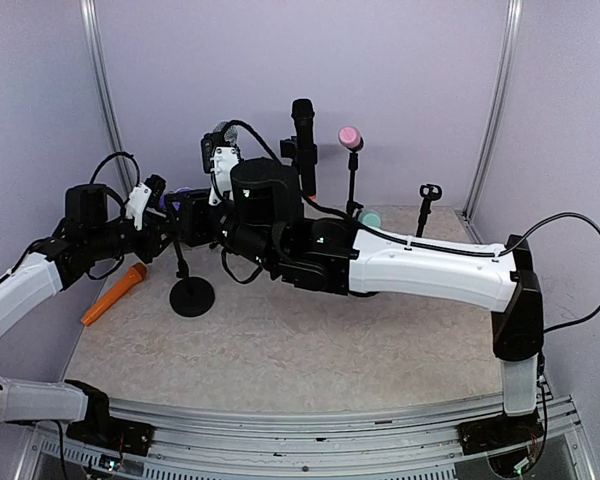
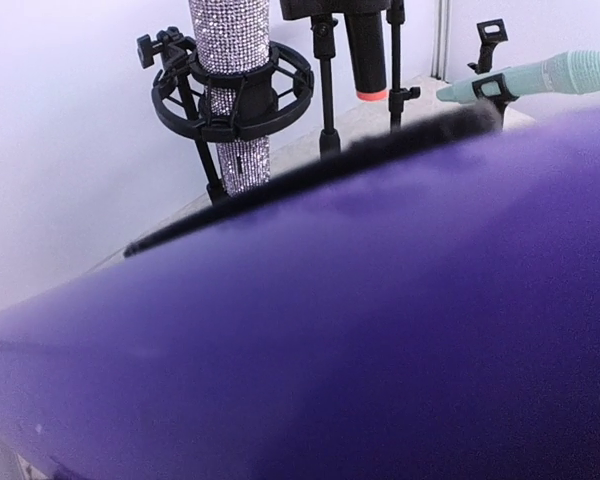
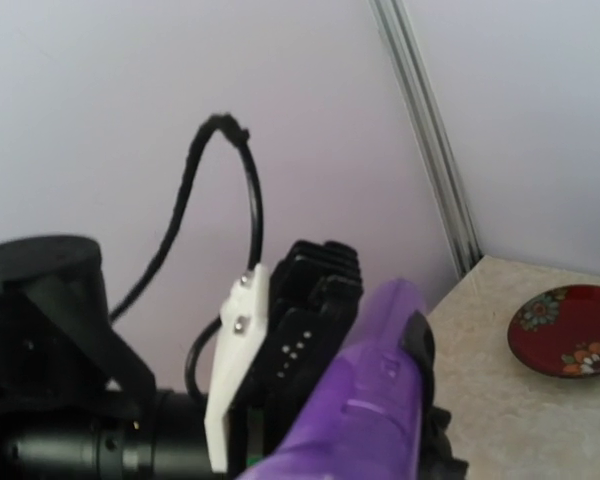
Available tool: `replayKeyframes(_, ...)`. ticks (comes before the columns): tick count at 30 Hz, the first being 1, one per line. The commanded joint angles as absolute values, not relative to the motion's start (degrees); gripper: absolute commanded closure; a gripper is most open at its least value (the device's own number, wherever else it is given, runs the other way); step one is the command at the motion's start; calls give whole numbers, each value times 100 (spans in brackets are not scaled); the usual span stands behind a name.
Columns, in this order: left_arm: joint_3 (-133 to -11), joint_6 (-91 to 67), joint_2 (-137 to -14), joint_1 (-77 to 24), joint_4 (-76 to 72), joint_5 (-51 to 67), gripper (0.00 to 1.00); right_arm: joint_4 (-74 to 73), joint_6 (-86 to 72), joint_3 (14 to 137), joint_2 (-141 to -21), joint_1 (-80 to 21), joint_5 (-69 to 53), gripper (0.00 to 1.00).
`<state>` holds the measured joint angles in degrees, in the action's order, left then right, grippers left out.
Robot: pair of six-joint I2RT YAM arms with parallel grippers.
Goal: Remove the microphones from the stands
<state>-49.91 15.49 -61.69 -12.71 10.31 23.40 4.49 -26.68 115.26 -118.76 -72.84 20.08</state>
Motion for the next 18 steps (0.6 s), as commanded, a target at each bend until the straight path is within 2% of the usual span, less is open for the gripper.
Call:
replayKeyframes(1,-5027,1499,-6249,-1281,947,2468,94,21,-2781,10826,-11664,-7295,1634,100)
replayKeyframes(2,-5050,1469,-6256,-1286,953,2520,100,66,-2721,10729,-11569,-7295,1627,100)
replayKeyframes(8,-5469,1480,-6213,-1518,1625,3267,100,288,-2303,10212,-11031,-7310,1558,100)
replayKeyframes(12,-5606,1629,-6355,-1777,1846,3208,100,264,-2076,9983,-10727,-7380,1666,100)
replayKeyframes(18,-5378,1594,-6593,-1907,1296,2784,100,394,-2118,9142,-10079,-7441,1815,100)
